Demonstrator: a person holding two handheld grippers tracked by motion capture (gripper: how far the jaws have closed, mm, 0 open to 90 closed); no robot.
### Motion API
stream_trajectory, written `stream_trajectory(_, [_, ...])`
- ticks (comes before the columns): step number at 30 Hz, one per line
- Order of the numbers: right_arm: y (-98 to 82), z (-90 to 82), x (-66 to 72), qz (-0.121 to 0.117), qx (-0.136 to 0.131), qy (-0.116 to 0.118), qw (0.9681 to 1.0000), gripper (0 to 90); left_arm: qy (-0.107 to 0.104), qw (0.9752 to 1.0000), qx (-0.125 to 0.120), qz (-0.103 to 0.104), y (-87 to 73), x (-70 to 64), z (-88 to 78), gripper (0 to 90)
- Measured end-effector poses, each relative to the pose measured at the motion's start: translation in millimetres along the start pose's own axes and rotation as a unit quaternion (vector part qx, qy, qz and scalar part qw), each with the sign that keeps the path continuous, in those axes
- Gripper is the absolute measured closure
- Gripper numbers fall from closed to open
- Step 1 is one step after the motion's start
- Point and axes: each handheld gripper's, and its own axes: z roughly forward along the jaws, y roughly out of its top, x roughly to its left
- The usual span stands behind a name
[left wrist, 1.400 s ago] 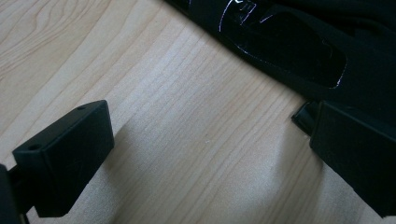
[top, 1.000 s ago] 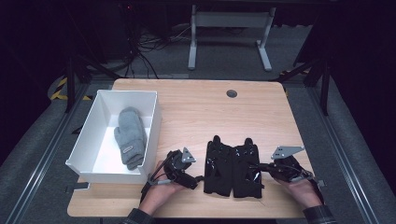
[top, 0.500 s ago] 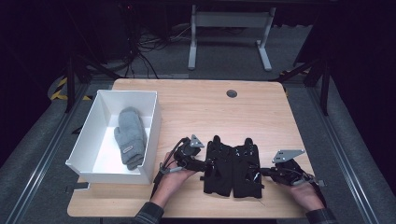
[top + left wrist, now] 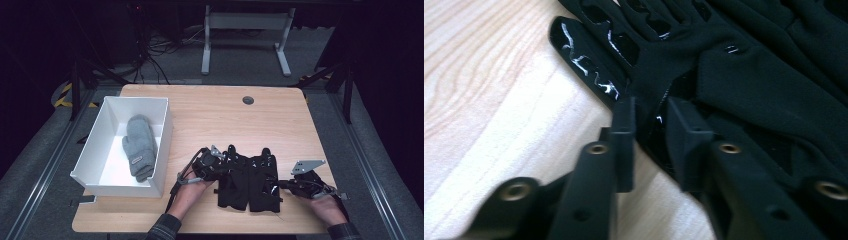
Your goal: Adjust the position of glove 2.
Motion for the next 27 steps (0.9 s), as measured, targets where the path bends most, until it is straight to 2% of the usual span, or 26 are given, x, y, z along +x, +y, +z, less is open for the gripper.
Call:
stream_trajectory(3, [0.4,0.5,0.5,-0.002,0.000,0.007,1.0000,90.0,-0.005,0.9999,-0.003,-0.011,1.0,0.5,-0.4,86.3])
stream_trajectory(7, [2.1,2.5,1.6,-0.006,-0.002,0.012,0.9999,90.0,-0.022,0.9991,-0.006,-0.036,-0.3,6.6,-4.6,87.5])
stream_trajectory(12, [5.5,6.1,4.0,-0.013,-0.005,0.022,0.9997,90.0,-0.037,0.9968,-0.037,-0.061,-0.6,16.5,-21.3,87.8])
stream_trajectory(15, [7.1,7.6,6.7,-0.017,-0.004,0.025,0.9995,90.0,-0.052,0.9942,-0.060,-0.073,-0.3,19.5,-30.9,87.8])
stream_trajectory(17, [8.6,8.6,8.4,-0.019,-0.004,0.027,0.9994,90.0,-0.057,0.9933,-0.068,-0.074,0.2,20.4,-34.6,87.8])
stream_trajectory(18, [9.3,9.3,9.1,-0.021,-0.005,0.028,0.9994,90.0,-0.068,0.9916,-0.079,-0.077,0.9,21.1,-38.9,87.8])
stream_trajectory(20, [10.6,10.3,10.0,-0.023,-0.007,0.030,0.9993,90.0,-0.070,0.9909,-0.085,-0.077,2.5,20.4,-42.3,87.8])
stream_trajectory(22, [11.9,11.5,10.5,-0.022,-0.008,0.032,0.9992,90.0,-0.084,0.9886,-0.093,-0.083,3.6,20.7,-44.3,87.9])
stream_trajectory(27, [16.4,14.6,10.3,-0.023,-0.016,0.036,0.9989,90.0,-0.104,0.9869,-0.095,-0.079,10.4,16.7,-46.4,87.9])
